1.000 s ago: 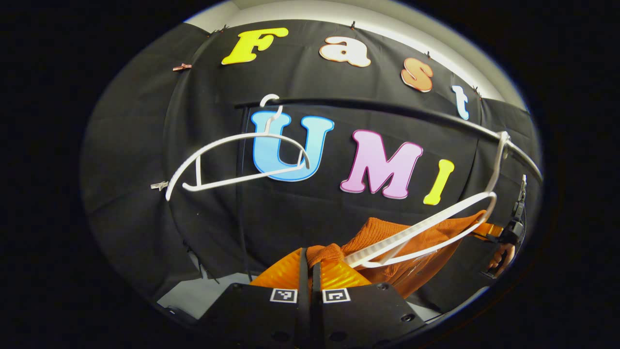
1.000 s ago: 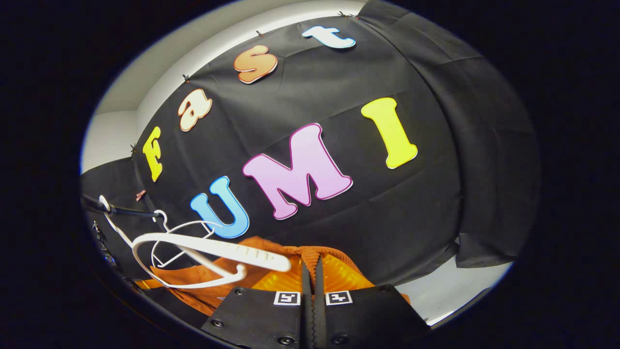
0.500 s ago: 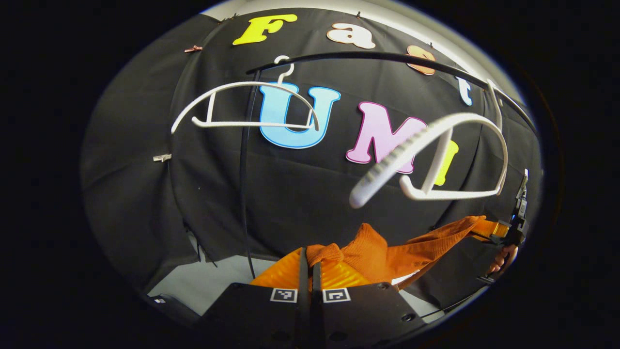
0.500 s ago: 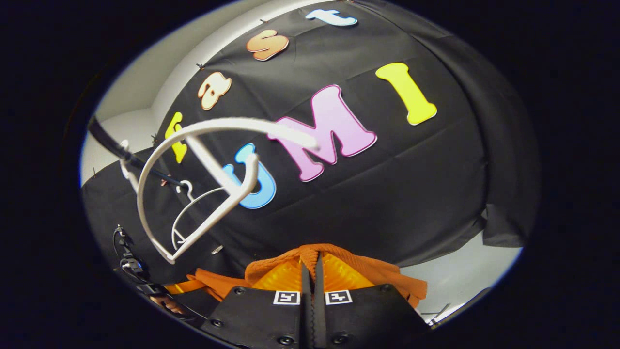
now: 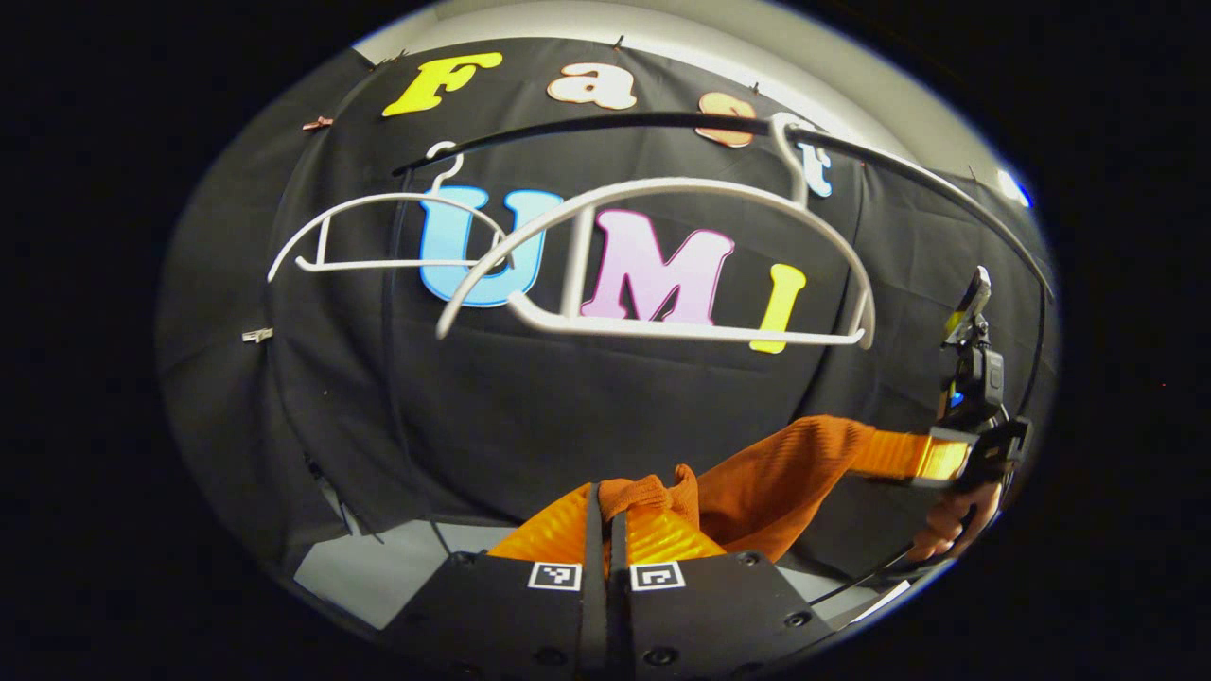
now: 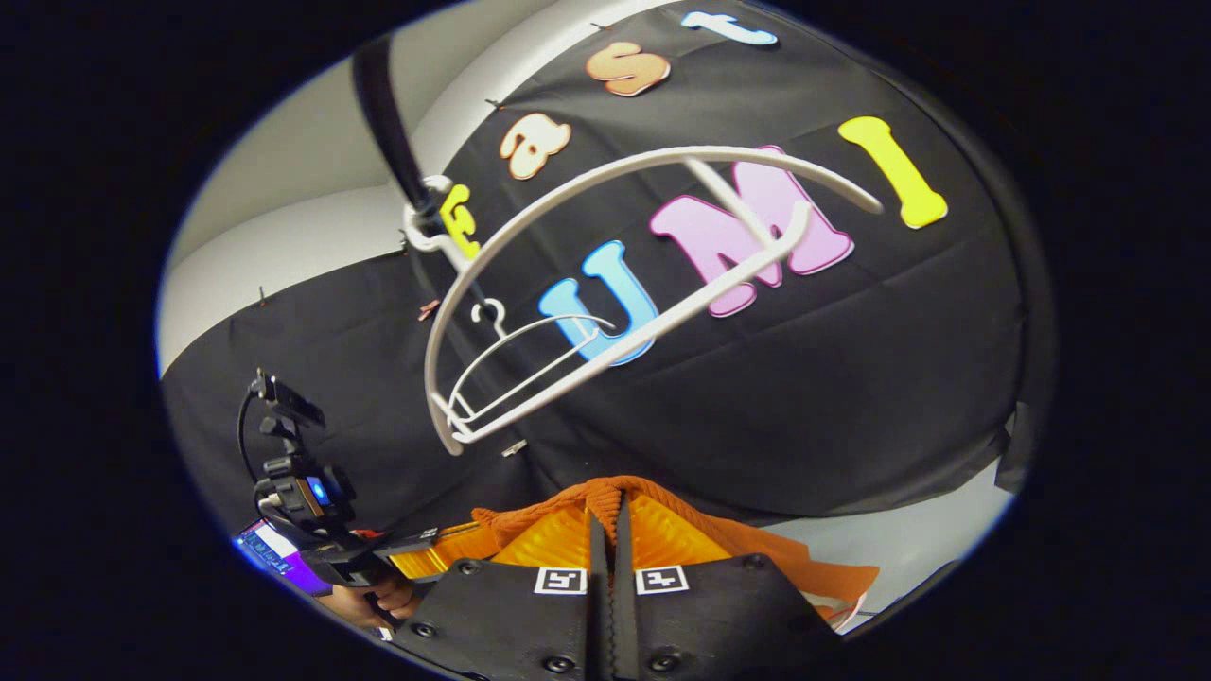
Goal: Grasp the clothes on the hanger with both hands and then place them into the laundry hamper below.
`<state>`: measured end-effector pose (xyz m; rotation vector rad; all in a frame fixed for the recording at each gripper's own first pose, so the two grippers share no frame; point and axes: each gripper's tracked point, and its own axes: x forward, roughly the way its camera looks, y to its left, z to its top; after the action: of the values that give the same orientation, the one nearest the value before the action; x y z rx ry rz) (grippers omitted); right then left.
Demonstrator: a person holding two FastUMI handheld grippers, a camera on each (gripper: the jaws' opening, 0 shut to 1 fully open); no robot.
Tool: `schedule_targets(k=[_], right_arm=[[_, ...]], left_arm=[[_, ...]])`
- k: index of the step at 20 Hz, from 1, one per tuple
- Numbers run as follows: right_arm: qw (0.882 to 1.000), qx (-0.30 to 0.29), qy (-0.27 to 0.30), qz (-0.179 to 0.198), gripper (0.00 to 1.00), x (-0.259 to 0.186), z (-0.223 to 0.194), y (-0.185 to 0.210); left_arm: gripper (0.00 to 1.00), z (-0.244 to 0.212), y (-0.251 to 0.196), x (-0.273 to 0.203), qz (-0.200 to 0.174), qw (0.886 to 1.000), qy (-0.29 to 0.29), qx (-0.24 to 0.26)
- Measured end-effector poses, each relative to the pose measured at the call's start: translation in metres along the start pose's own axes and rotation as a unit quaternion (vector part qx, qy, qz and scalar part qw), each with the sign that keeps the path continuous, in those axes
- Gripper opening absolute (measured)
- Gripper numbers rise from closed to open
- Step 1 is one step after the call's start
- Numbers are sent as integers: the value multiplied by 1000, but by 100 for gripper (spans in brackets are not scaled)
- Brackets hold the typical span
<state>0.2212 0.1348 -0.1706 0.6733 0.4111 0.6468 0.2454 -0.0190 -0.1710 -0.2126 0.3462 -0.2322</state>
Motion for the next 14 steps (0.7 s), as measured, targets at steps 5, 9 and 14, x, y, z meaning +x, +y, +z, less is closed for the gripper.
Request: schedule_targets(k=[5,9,14], right_arm=[[999,-21,-2,25,4,-9,2,37],[999,-23,24,5,4,-10,-28,21],[997,-11,61,-44,4,-6,-76,-36]], left_arm=[[5,21,-29,-6,-29,999,-23,-12],[5,-11,-34,2,-34,999,-7,-16],[5,-74,-28,29,-28,999,30,0]])
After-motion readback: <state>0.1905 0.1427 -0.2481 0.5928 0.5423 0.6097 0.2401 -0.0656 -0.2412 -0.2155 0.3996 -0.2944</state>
